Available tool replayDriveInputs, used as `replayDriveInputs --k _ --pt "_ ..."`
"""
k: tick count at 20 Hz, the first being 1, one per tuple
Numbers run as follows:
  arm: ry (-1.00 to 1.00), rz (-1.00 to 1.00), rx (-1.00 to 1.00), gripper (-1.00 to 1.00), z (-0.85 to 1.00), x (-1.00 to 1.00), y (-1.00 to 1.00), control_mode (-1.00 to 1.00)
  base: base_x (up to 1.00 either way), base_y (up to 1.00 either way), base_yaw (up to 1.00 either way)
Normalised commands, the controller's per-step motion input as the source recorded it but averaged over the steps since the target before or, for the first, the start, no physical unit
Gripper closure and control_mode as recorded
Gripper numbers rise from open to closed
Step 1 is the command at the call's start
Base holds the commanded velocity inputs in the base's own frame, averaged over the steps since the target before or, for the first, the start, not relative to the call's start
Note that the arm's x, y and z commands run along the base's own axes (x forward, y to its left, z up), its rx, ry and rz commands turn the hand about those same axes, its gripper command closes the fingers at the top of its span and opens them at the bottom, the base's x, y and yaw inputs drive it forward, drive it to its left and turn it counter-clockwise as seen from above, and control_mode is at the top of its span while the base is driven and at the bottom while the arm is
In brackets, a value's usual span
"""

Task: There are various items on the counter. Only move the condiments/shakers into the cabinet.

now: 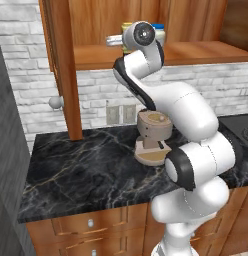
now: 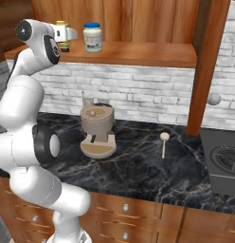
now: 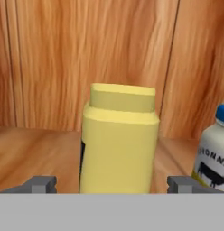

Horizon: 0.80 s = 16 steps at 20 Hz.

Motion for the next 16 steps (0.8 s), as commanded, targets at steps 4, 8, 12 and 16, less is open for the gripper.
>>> replayDriveInputs --k 4,8,12,16 --pt "0.00 0.00 0.00 -1.00 0.00 -0.01 0.00 -1.00 0.00 0.00 0.00" --pt "-0.06 0.00 -0.01 -1.00 -0.18 -0.66 0.00 -1.00 0.00 0.00 0.00" --pt "-0.11 -0.03 -0.02 -1.00 -0.56 -1.00 -0.14 -1.00 0.00 0.00 0.00" --pt "-0.09 -0.21 0.00 -1.00 -0.73 -1.00 -0.54 -1.00 0.00 0.00 0.00"
